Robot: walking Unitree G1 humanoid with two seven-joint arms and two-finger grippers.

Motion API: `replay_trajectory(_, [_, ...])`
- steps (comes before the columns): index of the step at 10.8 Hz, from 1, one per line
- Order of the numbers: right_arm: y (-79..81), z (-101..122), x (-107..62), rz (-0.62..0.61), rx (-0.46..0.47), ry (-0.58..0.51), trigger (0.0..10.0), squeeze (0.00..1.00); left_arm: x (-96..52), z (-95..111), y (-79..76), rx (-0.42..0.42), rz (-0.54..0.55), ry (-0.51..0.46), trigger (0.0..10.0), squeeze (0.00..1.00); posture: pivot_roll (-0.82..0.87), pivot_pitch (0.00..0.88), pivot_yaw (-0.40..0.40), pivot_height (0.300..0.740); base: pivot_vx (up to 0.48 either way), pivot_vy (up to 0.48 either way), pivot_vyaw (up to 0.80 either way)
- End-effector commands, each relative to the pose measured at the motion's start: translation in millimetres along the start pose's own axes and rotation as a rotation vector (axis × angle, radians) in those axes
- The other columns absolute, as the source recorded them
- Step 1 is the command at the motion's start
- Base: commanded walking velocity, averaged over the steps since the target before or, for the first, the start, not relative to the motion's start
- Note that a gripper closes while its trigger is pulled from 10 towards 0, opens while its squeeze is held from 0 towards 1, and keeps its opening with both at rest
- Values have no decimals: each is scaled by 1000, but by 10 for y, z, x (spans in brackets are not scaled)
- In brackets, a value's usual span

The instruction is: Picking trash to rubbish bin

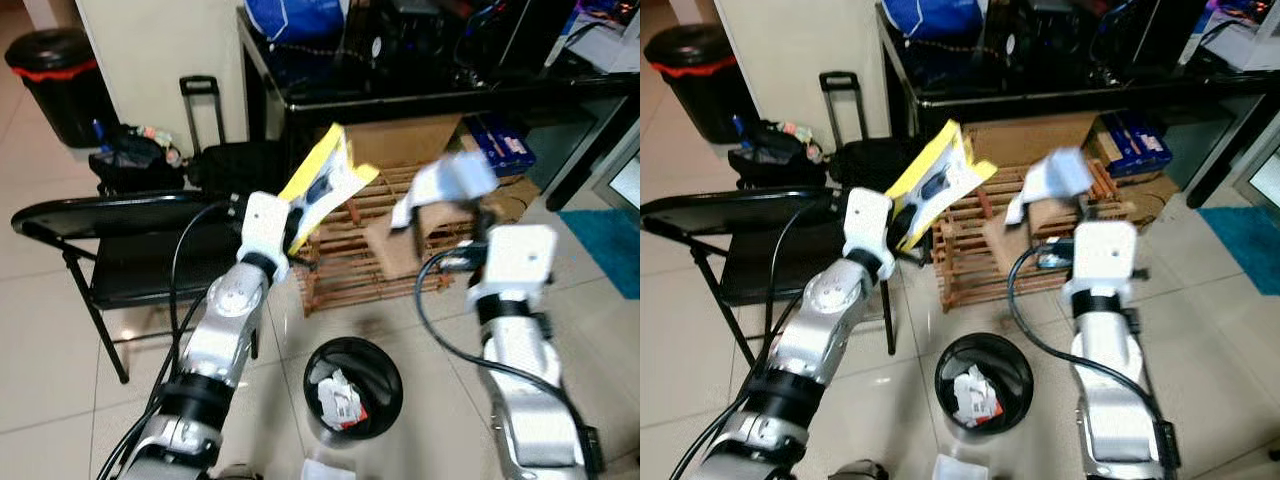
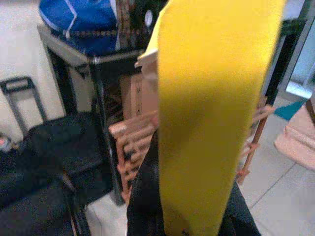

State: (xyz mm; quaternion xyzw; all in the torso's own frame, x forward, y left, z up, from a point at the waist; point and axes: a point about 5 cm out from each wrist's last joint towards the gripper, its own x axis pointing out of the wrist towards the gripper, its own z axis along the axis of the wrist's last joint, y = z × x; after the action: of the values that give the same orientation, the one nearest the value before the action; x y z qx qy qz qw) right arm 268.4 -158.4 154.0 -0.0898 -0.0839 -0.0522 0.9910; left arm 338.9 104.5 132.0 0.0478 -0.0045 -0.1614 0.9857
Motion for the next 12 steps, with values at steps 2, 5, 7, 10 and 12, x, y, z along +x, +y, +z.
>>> replay_trajectory(2, [21,-274,-36,16,26,102,10000,0,-170,-209,2,8,-14,83,10000,0,243,247,-77,740,0,0,0])
replay_trajectory(5, [24,-673,-157,46,6,264,10000,0,-398,-322,-24,28,-48,145,10000,0,265,342,-74,740,0,0,0])
replay_trajectory(7, [19,-1057,-205,79,3,401,10000,0,-607,-310,54,51,-49,172,10000,0,338,397,-78,740,0,0,0])
replay_trajectory(10, [106,-1340,-91,148,3,501,10000,0,-852,-195,222,69,14,194,10000,0,448,438,-74,740,0,0,0])
replay_trajectory(12, [216,-1365,35,201,-2,500,10000,0,-964,-152,269,81,28,214,10000,0,497,446,-73,740,0,0,0])
